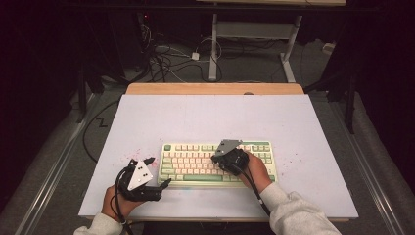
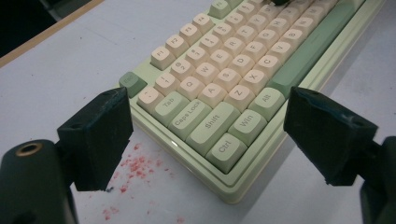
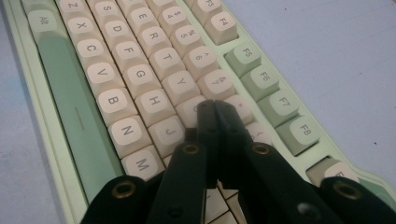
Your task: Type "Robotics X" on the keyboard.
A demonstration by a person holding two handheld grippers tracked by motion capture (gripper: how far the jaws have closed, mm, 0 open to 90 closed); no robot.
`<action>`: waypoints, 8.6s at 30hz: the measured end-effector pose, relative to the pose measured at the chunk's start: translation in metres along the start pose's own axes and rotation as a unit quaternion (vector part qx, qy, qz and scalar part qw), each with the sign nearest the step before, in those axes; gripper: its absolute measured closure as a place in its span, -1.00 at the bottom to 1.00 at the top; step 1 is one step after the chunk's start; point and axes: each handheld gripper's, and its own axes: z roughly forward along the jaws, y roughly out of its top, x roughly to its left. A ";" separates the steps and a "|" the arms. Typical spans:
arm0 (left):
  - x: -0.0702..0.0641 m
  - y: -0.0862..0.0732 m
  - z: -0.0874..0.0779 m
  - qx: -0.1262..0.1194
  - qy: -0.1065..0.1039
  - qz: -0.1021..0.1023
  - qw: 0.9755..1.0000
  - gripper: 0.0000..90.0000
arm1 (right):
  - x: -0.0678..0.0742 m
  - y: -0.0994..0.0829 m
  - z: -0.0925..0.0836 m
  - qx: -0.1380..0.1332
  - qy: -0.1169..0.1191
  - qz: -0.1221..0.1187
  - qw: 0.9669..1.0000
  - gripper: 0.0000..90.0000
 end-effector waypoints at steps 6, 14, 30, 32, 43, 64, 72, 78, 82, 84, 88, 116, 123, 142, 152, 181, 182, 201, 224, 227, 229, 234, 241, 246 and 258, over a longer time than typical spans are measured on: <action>0.001 0.000 0.000 0.001 0.000 -0.001 1.000 -0.67 | -0.003 -0.001 -0.007 -0.019 -0.004 0.009 1.000 1.00; 0.000 0.000 0.001 0.002 -0.002 0.000 1.000 -0.67 | -0.004 -0.002 -0.019 -0.046 -0.004 0.026 0.999 1.00; 0.004 -0.001 0.001 0.000 0.004 -0.004 1.000 -0.65 | -0.001 -0.006 -0.043 -0.105 0.002 0.033 0.994 0.74; 0.004 -0.001 0.001 0.000 0.003 -0.006 1.000 -0.65 | 0.000 -0.007 -0.046 -0.113 0.000 0.037 0.993 0.61; 0.001 0.001 0.004 0.004 0.002 -0.005 1.000 -0.65 | 0.000 -0.014 -0.062 -0.156 -0.031 0.039 0.987 -0.33; 0.004 0.014 0.009 0.008 -0.034 -0.043 0.998 -0.58 | -0.002 -0.047 -0.096 -0.191 -0.077 0.056 0.977 -0.60; 0.004 0.022 0.015 0.015 -0.051 -0.038 0.998 -0.35 | -0.001 -0.057 -0.099 -0.192 -0.084 0.051 0.977 -0.56; 0.004 0.027 0.019 0.022 -0.058 -0.030 0.998 0.07 | 0.000 -0.060 -0.101 -0.193 -0.093 0.050 0.976 -0.53; 0.002 0.031 0.021 0.023 -0.067 -0.020 0.997 0.36 | 0.001 -0.061 -0.102 -0.191 -0.093 0.051 0.976 -0.53; 0.002 0.033 0.022 0.021 -0.070 -0.019 0.997 0.48 | 0.001 -0.061 -0.102 -0.192 -0.095 0.050 0.976 -0.53; 0.001 0.036 0.024 0.017 -0.078 -0.020 0.997 0.56 | 0.001 -0.061 -0.101 -0.191 -0.098 0.051 0.975 -0.53; -0.003 0.050 0.042 0.025 -0.121 -0.027 0.992 0.95 | 0.002 -0.061 -0.096 -0.180 -0.093 0.045 0.978 -0.53; -0.010 0.053 0.051 0.042 -0.129 -0.018 0.991 0.95 | 0.001 -0.062 -0.096 -0.178 -0.094 0.044 0.978 -0.53; -0.015 0.052 0.069 0.078 -0.118 -0.003 0.990 0.94 | 0.003 -0.062 -0.094 -0.172 -0.091 0.041 0.980 -0.51; -0.015 0.052 0.072 0.087 -0.111 0.004 0.990 0.94 | 0.003 -0.062 -0.093 -0.170 -0.090 0.036 0.981 -0.51; 0.007 0.042 0.061 0.076 -0.078 -0.020 0.994 0.94 | 0.003 -0.062 -0.094 -0.171 -0.091 0.037 0.980 -0.50; 0.006 0.041 0.063 0.078 -0.079 -0.021 0.994 0.94 | 0.003 -0.062 -0.094 -0.171 -0.091 0.037 0.980 -0.50; 0.008 0.044 0.058 0.065 -0.071 -0.020 0.995 0.94 | 0.003 -0.062 -0.094 -0.171 -0.087 0.034 0.981 -0.47; -0.011 0.058 0.037 0.019 -0.102 -0.001 0.995 0.94 | 0.002 -0.062 -0.095 -0.171 -0.088 0.036 0.981 -0.47; -0.014 0.059 0.037 0.016 -0.109 -0.001 0.994 0.94 | 0.002 -0.062 -0.095 -0.171 -0.088 0.036 0.981 -0.47; -0.017 0.059 0.037 0.016 -0.115 0.001 0.993 0.94 | 0.003 -0.062 -0.095 -0.171 -0.087 0.038 0.981 -0.47; -0.024 0.059 0.040 0.019 -0.128 0.006 0.992 0.94 | 0.003 -0.062 -0.094 -0.170 -0.086 0.037 0.981 -0.47; -0.032 0.059 0.045 0.028 -0.143 0.013 0.989 0.94 | 0.003 -0.062 -0.093 -0.167 -0.084 0.036 0.982 -0.47; -0.035 0.060 0.048 0.032 -0.148 0.018 0.988 0.94 | 0.003 -0.062 -0.093 -0.167 -0.084 0.035 0.982 -0.47; -0.036 0.059 0.056 0.045 -0.149 0.023 0.987 0.94 | 0.004 -0.062 -0.092 -0.165 -0.082 0.036 0.982 -0.47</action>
